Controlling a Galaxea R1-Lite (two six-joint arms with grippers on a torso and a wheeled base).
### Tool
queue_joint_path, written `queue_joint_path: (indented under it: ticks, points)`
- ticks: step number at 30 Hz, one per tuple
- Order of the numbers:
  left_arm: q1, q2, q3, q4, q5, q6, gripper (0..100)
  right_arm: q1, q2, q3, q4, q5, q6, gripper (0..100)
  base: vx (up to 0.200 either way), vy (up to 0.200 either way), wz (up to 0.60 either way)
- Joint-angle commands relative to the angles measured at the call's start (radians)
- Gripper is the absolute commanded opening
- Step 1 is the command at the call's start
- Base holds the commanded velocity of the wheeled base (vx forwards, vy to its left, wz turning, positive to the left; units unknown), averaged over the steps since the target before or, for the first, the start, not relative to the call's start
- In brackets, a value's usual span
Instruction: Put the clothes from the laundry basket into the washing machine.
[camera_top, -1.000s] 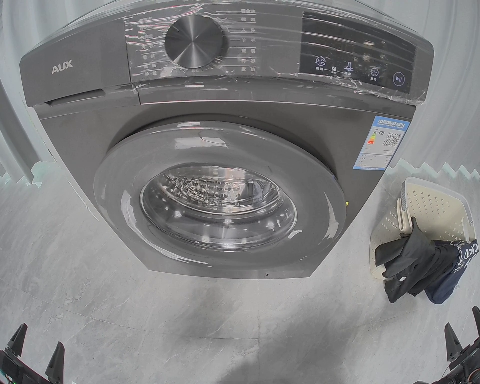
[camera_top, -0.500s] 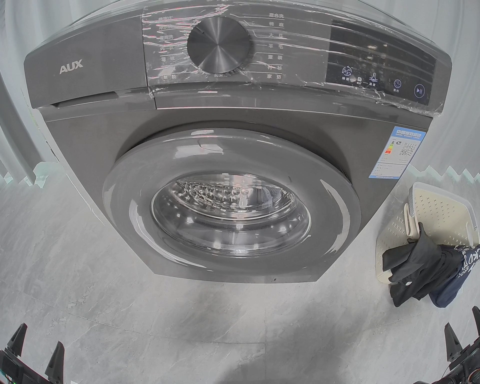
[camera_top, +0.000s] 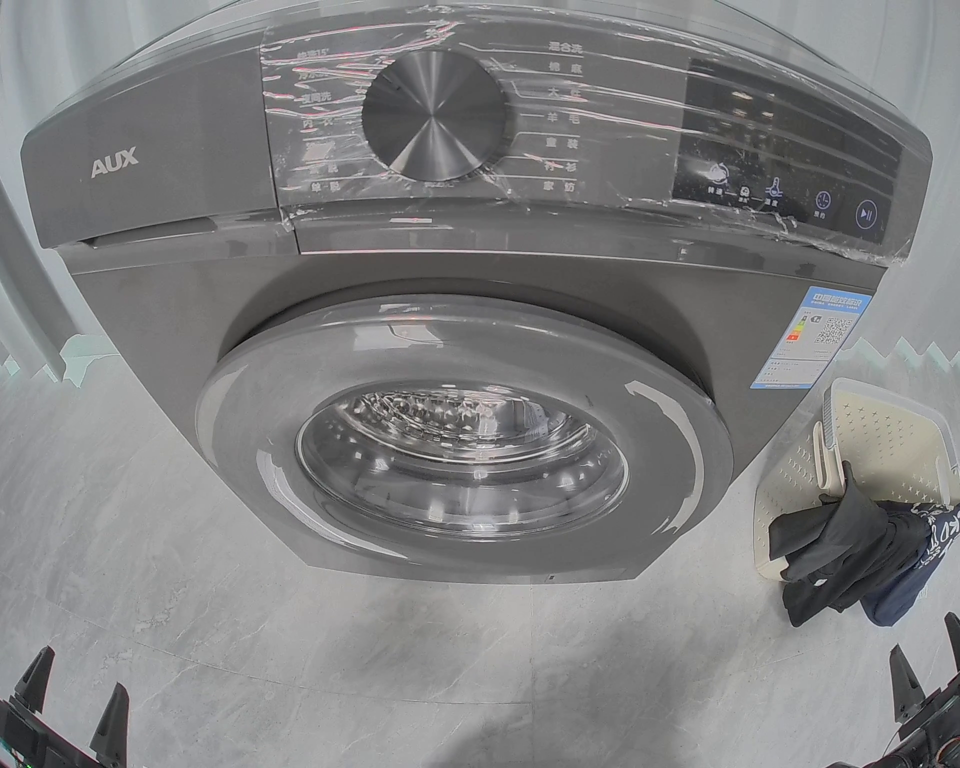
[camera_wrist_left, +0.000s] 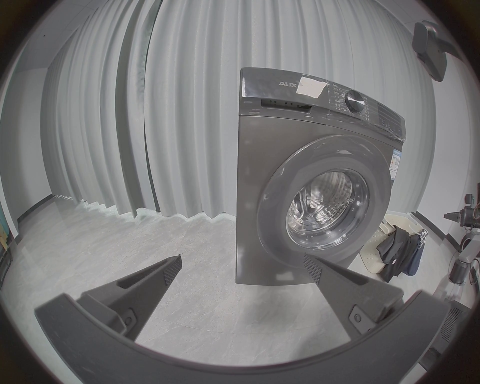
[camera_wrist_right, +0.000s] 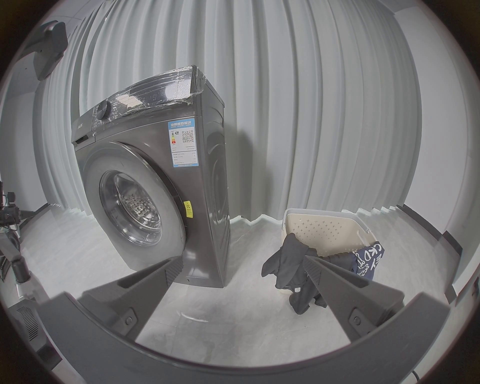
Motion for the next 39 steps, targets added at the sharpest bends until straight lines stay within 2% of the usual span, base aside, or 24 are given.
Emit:
queue_joint_path:
  ticks: [1, 6, 10, 13, 15, 16, 21, 25, 28, 30, 32, 34, 36, 37, 38, 39]
  points:
    - [0.0, -0.007, 0.015, 0.0, -0.001, -0.001, 100, 0.0, -0.012, 0.018, 0.0, -0.002, 0.005, 100, 0.0, 0.0, 0.0]
    - [0.0, -0.007, 0.015, 0.0, 0.001, -0.001, 100, -0.002, -0.01, 0.018, -0.002, -0.028, 0.023, 100, 0.0, 0.0, 0.0]
    - [-0.002, -0.007, 0.015, 0.0, -0.001, -0.001, 100, -0.003, -0.012, 0.01, -0.023, -0.028, 0.022, 100, 0.0, 0.0, 0.0]
    - [-0.002, -0.007, 0.015, 0.0, 0.001, -0.001, 100, -0.006, -0.006, -0.096, -0.065, -0.037, 0.02, 100, 0.0, 0.0, 0.0]
    - [0.0, -0.007, 0.015, 0.0, -0.001, 0.0, 100, -0.012, 0.037, -0.159, -0.059, -0.02, 0.017, 100, 0.0, 0.0, 0.0]
    - [0.0, -0.007, 0.015, 0.0, -0.001, 0.0, 100, -0.008, 0.066, -0.168, -0.054, 0.0, 0.017, 100, 0.0, 0.0, 0.0]
    - [0.0, -0.007, 0.015, 0.0, -0.001, 0.0, 100, 0.005, 0.292, -0.143, -0.023, 0.162, 0.019, 100, 0.0, 0.0, 0.0]
    - [0.0, -0.007, 0.015, 0.0, -0.001, -0.001, 100, 0.005, 0.477, -0.151, -0.029, 0.248, -0.017, 100, 0.0, 0.0, 0.0]
    - [0.0, -0.007, 0.015, 0.0, -0.001, -0.001, 100, 0.009, 0.597, -0.157, -0.075, 0.285, -0.069, 100, 0.0, 0.0, 0.0]
    - [0.0, -0.007, 0.015, 0.0, -0.001, -0.001, 100, 0.026, 0.651, -0.165, -0.115, 0.3, -0.072, 100, 0.0, 0.0, 0.0]
    - [0.0, -0.007, 0.015, 0.0, -0.001, -0.001, 100, 0.094, 0.717, -0.177, -0.175, 0.316, -0.061, 100, 0.0, 0.0, 0.0]
    - [-0.002, -0.007, 0.015, 0.0, -0.001, 0.0, 100, 0.192, 0.772, -0.2, -0.227, 0.313, -0.014, 100, 0.0, 0.0, 0.0]
    - [-0.002, -0.007, 0.015, 0.0, -0.001, 0.0, 100, 0.262, 0.829, -0.22, -0.267, 0.296, 0.039, 100, 0.0, 0.0, 0.0]
    - [-0.002, -0.007, 0.015, 0.0, -0.001, 0.0, 100, 0.262, 0.829, -0.22, -0.267, 0.296, 0.039, 100, 0.0, 0.0, 0.0]
    - [0.0, -0.007, 0.015, 0.0, -0.001, 0.0, 100, 0.308, 0.89, -0.243, -0.318, 0.248, 0.065, 100, 0.0, 0.0, 0.0]
    - [0.0, -0.007, 0.015, 0.0, -0.001, 0.0, 100, 0.314, 0.904, -0.248, -0.329, 0.239, 0.068, 100, 0.0, 0.0, 0.0]
